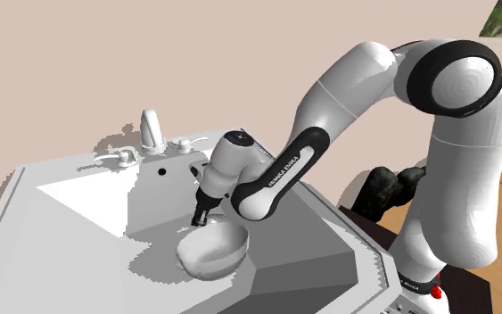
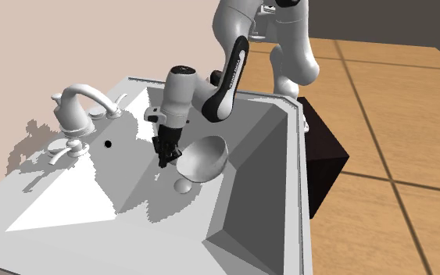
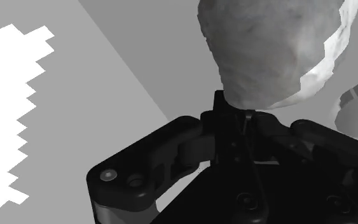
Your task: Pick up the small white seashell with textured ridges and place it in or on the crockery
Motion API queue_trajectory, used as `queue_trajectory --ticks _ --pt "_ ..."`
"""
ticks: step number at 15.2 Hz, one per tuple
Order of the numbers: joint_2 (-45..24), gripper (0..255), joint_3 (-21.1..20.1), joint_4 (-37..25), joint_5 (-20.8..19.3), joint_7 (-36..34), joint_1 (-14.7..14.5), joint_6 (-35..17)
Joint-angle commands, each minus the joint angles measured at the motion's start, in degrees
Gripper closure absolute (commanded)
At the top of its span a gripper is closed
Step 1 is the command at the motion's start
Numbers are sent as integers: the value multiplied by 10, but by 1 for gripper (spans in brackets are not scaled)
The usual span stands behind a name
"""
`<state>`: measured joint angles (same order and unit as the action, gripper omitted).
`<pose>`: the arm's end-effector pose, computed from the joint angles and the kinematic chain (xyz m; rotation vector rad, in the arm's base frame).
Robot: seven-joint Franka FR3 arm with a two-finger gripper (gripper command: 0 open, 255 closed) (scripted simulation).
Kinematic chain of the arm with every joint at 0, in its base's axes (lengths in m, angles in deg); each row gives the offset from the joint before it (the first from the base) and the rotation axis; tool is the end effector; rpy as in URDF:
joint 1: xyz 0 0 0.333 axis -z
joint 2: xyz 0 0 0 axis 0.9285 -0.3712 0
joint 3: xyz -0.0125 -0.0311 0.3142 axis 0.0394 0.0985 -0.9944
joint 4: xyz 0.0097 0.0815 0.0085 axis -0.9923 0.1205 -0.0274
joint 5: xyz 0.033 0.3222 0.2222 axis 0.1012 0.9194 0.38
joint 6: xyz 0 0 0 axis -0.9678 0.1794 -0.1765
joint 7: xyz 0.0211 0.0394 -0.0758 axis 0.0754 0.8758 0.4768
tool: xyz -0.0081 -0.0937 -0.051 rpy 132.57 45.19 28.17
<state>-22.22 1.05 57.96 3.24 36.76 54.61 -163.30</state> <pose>0.4976 0.2658 0.2719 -2.7878 -1.1295 -0.5888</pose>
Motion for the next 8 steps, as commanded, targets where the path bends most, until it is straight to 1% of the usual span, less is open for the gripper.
queue_trajectory --ticks 1,2,3,4,6,8 --pt "-14 255 8 14 1 7 10 112" --pt "42 255 -2 -5 14 -15 -13 184" --pt "20 255 1 1 8 -3 -3 -1" --pt "20 0 0 1 8 -3 -3 -1" --pt "54 0 -28 9 50 24 24 83" --pt "85 0 -39 8 82 41 37 170"
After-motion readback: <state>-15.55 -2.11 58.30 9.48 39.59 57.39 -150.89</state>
